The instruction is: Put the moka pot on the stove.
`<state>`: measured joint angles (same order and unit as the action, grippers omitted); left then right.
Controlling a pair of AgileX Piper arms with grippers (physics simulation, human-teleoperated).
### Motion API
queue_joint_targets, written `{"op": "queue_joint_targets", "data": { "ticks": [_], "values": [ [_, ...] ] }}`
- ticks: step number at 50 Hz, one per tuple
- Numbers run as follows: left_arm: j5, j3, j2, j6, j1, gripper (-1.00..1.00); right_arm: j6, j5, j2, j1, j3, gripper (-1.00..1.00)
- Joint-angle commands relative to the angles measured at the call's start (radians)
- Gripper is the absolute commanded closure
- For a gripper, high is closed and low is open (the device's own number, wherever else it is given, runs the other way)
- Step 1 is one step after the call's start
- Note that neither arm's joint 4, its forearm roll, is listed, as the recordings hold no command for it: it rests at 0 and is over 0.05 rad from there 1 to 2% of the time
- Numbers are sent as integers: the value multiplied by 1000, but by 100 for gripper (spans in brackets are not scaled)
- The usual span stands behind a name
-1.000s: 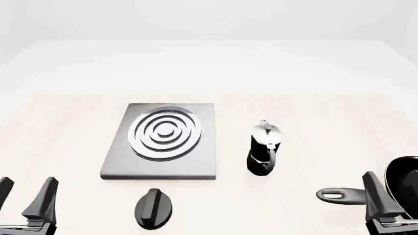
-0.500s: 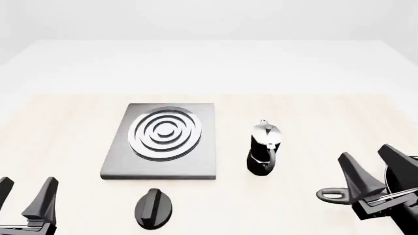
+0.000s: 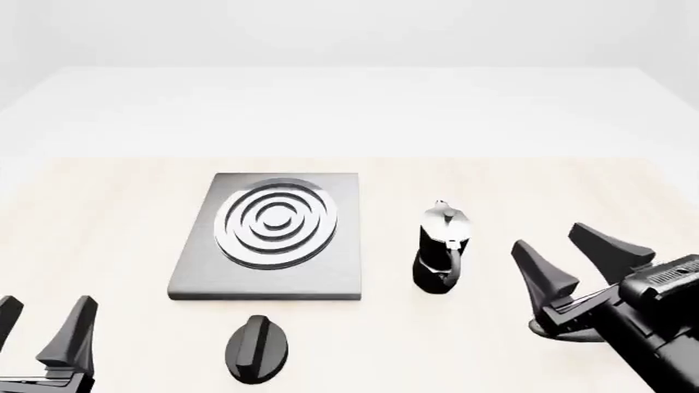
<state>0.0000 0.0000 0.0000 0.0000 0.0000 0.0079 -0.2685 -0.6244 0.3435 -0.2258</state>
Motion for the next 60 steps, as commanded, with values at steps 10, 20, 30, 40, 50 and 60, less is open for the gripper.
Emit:
{"op": "queue_joint_targets", "data": {
  "ticks": [10, 20, 30, 40, 50, 60],
  "values": [
    [0, 0, 0, 0, 0, -100, 16, -188, -245, 56, 7, -100],
    [0, 0, 0, 0, 0, -100, 25, -243, -316, 63, 17, -100],
    [0, 0, 0, 0, 0, -100, 35, -304, -387, 63, 29, -100],
    [0, 0, 0, 0, 0, -100, 44, -352, -446, 63, 29, -100],
    [0, 0, 0, 0, 0, -100, 58, -415, -522, 69, 35, -100],
    [0, 0, 0, 0, 0, -100, 70, -475, -585, 75, 50, -100]
  ]
}}
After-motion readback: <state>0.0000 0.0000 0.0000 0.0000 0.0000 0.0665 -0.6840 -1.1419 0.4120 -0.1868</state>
